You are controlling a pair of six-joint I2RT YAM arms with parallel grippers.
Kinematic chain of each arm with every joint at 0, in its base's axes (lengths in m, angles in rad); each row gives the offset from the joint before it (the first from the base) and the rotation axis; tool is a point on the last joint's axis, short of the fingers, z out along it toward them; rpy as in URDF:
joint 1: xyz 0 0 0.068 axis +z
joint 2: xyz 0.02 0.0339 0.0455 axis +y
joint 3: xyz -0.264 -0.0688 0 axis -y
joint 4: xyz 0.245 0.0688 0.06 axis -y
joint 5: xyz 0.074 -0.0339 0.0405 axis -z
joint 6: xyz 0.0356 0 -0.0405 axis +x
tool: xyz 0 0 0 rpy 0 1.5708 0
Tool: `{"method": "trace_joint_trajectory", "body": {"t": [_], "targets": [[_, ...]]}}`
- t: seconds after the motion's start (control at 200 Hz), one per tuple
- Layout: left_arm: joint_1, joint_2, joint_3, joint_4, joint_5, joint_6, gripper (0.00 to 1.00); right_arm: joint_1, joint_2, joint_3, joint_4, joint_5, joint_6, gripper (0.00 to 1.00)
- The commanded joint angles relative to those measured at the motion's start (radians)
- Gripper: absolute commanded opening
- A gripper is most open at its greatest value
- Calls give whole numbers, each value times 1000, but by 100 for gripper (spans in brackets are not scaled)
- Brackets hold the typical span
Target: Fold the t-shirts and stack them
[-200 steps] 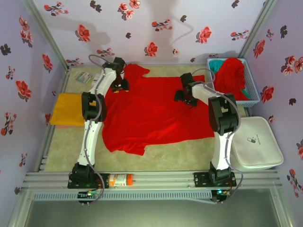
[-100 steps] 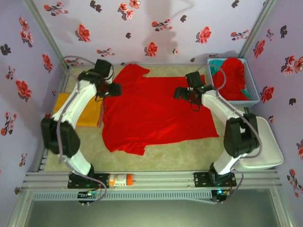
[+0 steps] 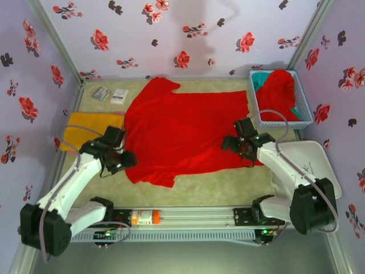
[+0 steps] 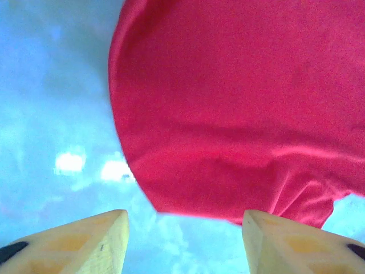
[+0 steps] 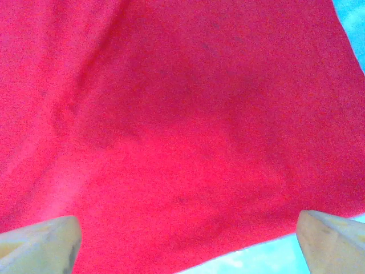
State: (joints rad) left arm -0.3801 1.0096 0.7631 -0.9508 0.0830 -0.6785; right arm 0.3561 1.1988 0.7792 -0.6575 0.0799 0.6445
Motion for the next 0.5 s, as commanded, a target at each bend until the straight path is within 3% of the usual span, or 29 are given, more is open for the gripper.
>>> {"method": "trace_joint_trajectory", "body": {"t": [0.0,0.17,0.495], "targets": [[-42,-71,-85,-46,23,-171,53,3,-49,-56,-67,58,82,95],[-108,-168,-240,27,28,-332,49,0,-102,-120,-82,107,135,88],[-161,-188,-362,287,-25,-447,49,-2,-87,-124,-45,71,129,86]]}}
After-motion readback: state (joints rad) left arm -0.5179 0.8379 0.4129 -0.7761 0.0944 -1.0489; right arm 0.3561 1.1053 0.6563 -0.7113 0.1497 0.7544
